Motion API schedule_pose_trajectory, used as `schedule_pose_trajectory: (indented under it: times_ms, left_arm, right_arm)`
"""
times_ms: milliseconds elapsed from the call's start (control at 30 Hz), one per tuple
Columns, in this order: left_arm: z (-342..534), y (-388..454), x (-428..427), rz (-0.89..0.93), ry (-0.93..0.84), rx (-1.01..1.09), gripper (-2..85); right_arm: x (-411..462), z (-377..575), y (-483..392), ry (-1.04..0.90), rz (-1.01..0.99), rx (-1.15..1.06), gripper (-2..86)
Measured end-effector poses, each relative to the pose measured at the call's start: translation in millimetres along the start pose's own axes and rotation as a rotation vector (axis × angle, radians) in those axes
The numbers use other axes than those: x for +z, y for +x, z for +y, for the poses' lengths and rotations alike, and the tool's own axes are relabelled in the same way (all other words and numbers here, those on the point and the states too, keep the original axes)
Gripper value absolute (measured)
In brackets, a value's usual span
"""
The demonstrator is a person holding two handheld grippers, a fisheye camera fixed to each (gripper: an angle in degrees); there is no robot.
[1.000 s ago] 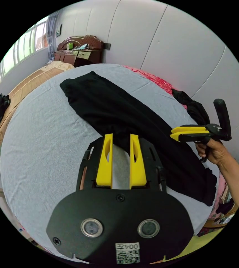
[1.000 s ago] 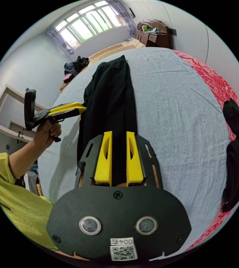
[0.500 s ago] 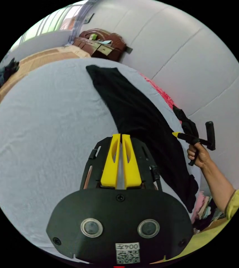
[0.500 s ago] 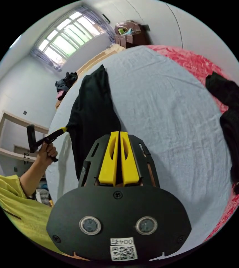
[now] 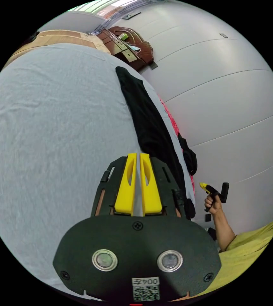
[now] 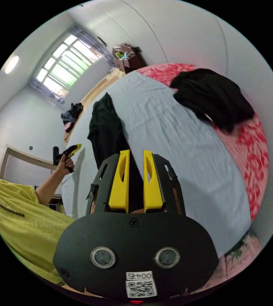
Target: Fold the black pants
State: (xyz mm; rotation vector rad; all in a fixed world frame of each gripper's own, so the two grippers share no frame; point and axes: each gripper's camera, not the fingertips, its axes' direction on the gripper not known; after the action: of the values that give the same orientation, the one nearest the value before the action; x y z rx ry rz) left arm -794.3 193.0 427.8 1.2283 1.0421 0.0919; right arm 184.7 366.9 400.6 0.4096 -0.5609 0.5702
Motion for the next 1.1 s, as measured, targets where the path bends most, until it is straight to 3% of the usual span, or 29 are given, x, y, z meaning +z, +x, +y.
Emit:
schedule_pose_trajectory:
  times_ms: [300,533,767,967,1100]
  left_arm:
    - [108,12,-23,0.005,-0.225,-0.027,0.8]
    - [167,21,-38,-0.008,-0.297,-0.071,0.6]
    - [200,43,-69,-0.023,-0.260,-0.056,0.5]
    - [223,51,-91,-0.042,-0.224,-0.066,0.4]
    - [238,46,-94,-0.057,-0.234,-0.091,0.4]
  right_arm:
    - [-76,199,18,-0.014,0.047,0.254,9.1]
    - [-86,235,-14,-0.103,0.204,-0.013,11.7]
    - [-122,267,-16,-0.130,-0.071,-0.099,2.2]
    - [-229,313,-69,-0.106,0.084,-0.307,1.0]
    - [-246,367,-80,-0.183,0.148,-0.337,0.8]
